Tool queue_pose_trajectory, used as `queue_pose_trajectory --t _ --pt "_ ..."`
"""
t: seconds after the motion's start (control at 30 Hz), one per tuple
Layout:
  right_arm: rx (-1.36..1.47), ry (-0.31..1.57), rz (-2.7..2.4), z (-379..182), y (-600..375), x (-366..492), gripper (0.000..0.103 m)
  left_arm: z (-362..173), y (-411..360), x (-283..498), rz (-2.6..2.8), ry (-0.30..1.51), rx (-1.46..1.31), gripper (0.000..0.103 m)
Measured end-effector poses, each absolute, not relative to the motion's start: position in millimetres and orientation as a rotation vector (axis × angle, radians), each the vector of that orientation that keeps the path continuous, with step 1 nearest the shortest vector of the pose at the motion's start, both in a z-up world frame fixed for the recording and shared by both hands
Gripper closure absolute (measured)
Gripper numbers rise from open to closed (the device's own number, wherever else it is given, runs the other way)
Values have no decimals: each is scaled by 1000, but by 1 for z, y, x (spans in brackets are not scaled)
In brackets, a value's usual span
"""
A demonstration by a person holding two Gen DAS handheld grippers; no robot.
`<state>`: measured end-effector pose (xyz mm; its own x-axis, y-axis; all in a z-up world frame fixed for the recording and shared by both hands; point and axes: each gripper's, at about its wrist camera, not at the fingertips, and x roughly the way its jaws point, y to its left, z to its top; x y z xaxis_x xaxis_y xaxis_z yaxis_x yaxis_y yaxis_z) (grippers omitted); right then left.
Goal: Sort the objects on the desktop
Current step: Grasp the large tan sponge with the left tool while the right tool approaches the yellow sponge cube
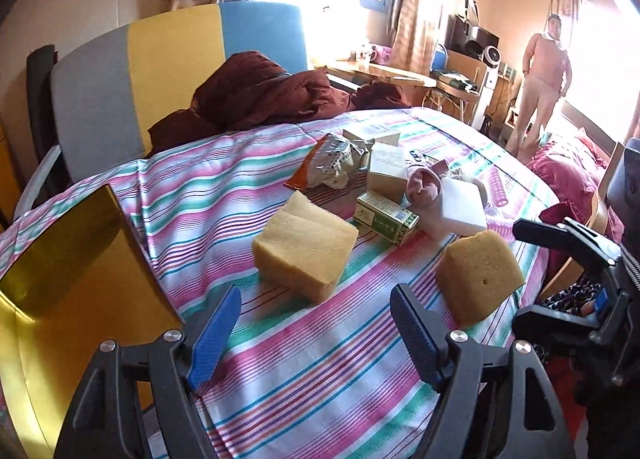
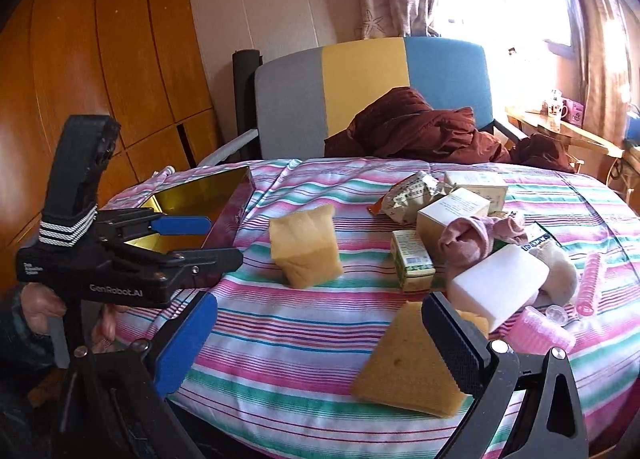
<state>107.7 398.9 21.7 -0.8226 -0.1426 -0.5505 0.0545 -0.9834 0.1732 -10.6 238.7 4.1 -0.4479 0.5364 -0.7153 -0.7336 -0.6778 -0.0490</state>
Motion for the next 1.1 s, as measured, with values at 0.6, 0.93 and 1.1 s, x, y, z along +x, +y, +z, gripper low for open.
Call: queue_pose_trajectory --t 0.6,0.93,1.1 --pt "848 -418 -2844 3 430 105 0 -23 274 -68 1985 572 -975 16" --pt "857 -467 -2846 -2 440 107 0 -38 289 -77 1937 605 -1003 12" --pt "879 -457 -2851 -2 440 108 0 -50 293 -76 1921 582 -1038 13"
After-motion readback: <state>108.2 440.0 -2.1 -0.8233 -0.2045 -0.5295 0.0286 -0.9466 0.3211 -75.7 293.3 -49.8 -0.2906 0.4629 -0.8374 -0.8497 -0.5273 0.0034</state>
